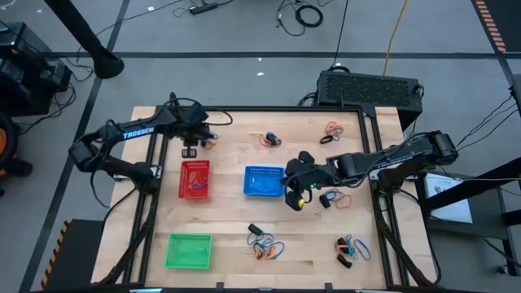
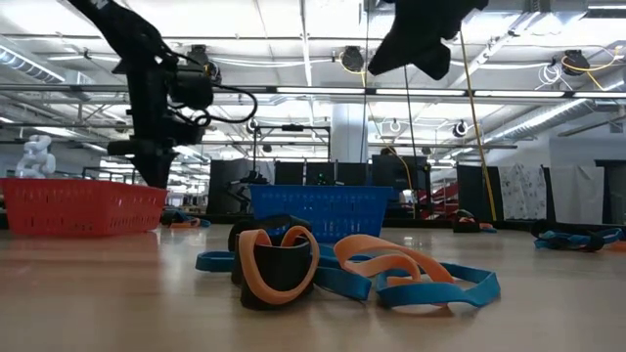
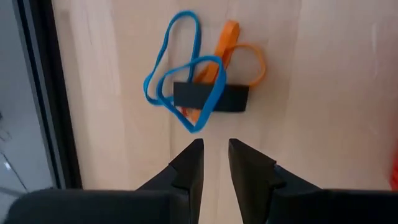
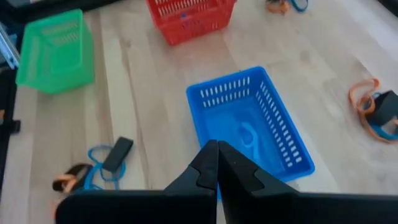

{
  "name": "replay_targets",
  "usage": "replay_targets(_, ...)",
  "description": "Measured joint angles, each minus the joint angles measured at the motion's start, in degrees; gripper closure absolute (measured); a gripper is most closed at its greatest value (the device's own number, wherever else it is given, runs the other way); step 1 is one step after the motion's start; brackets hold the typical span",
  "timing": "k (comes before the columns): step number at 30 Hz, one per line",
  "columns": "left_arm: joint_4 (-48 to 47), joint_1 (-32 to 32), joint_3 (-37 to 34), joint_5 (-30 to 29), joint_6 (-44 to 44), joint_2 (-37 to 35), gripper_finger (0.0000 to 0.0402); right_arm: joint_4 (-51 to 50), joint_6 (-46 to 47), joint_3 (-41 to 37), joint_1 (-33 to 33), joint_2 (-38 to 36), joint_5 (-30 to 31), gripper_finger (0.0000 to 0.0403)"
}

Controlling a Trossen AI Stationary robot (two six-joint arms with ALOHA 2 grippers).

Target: Sort rubber bands into baskets

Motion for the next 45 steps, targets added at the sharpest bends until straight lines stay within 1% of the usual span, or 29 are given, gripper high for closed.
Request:
replay_targets(4,0.4,0.0,0.0,1.8,1.5,1.2,0.0318,-1.9,-0.2,0.0,0.0,0.0,0.1,0.0403)
replay_targets(12,0.6,0.0,0.0,2.1,4.3,3.9,0.0318,-3.5,-4.5,0.0,0.0,0.0,0.1,0.0403)
replay_targets(17,1.1,0.0,0.0,1.7,4.3,5.0,0.0316,-4.2,-6.8,0.0,0.0,0.0,0.1,0.0403)
replay_targets(21,3.0,-0.5,0.0,0.7,4.3,5.2,0.0297,-4.5,-8.4,0.0,0.0,0.0,0.1,0.0403)
replay_targets(25,3.7,-0.7,0.0,-1.9,4.3,5.2,0.0259,-5.0,-9.3,0.0,-0.1,0.0,0.1,0.0403)
replay_targets(30,4.5,-0.7,0.0,-2.1,4.3,5.7,0.0222,-5.0,-10.6,0.0,-0.1,0.0,0.1,0.0403)
replay_targets(36,6.6,-0.7,0.0,-2.3,4.3,9.4,0.0214,-4.9,-10.9,0.0,-0.1,0.0,0.1,0.0403)
replay_targets(43,6.4,-0.7,0.0,-4.6,4.3,11.7,0.0215,-4.9,-10.9,0.0,-0.1,0.0,0.1,0.0403)
replay_targets(45,6.4,-0.7,0.0,-5.9,4.2,11.7,0.0221,-4.9,-10.9,0.0,-0.1,0.0,0.1,0.0403)
